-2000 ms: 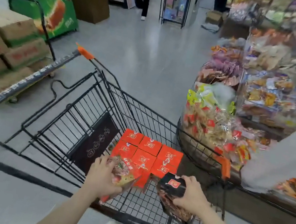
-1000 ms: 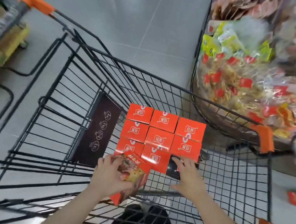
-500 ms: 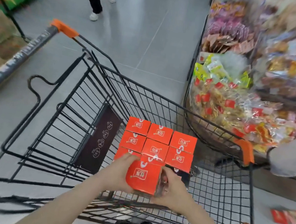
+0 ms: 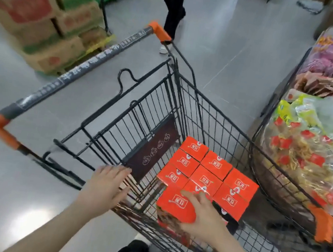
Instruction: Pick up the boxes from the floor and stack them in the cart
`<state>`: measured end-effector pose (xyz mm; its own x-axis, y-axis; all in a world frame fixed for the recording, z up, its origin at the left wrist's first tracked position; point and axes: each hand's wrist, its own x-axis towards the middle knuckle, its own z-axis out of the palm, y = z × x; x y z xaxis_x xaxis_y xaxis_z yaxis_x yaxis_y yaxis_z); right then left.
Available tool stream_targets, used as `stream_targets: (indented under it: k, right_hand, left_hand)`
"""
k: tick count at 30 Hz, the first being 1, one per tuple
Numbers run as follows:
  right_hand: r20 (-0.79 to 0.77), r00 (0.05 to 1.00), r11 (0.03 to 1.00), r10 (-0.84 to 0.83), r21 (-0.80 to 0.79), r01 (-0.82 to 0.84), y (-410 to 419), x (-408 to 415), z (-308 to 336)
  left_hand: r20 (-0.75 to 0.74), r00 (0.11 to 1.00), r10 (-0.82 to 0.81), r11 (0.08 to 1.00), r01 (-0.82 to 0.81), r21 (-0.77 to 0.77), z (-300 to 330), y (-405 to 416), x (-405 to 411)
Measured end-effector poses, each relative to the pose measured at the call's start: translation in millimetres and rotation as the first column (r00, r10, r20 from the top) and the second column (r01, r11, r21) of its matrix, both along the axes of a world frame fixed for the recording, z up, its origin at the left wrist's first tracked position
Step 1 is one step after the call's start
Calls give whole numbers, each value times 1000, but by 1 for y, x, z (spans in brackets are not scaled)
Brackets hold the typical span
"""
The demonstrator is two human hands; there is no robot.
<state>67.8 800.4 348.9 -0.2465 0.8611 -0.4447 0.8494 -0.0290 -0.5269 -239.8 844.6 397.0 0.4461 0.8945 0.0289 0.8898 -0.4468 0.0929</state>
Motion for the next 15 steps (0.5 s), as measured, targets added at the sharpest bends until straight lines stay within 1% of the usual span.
stream_targets:
  k: [2,4,6,10,13,14,15]
  right_hand:
    - [10,999,999,40,-19,-40,6,-7,-14]
    - [24,998,997,58,-48,-56,13,-18,-32]
    - [36,997,996,75,-42,-74,19,-30,-54]
    - [23,997,998,67,-18,-67,27,-50,-94]
    - [19,999,997,29,74,-30,33,-64,-122]
    - [44,999,994,17,111,-22,35,-68,-129]
    - [102,994,990,22,138,-36,37,-70,-135]
  left_hand:
    - [-123,992,13,1000,-11,21,-3,-14,-16]
    - [-163,987,-12,998,2,-59,-12,-24,-14]
    - [-172,985,-3,995,-14,-97,-23,-26,-9]
    - [-124,992,-9,999,4,-39,-34,-27,-7]
    - [-109,994,-15,1000,15,-7,-32,-27,-6]
    - [-101,995,-23,1000,24,6,-32,-27,-6]
    - [-91,995,-30,999,31,17,-32,-26,-6]
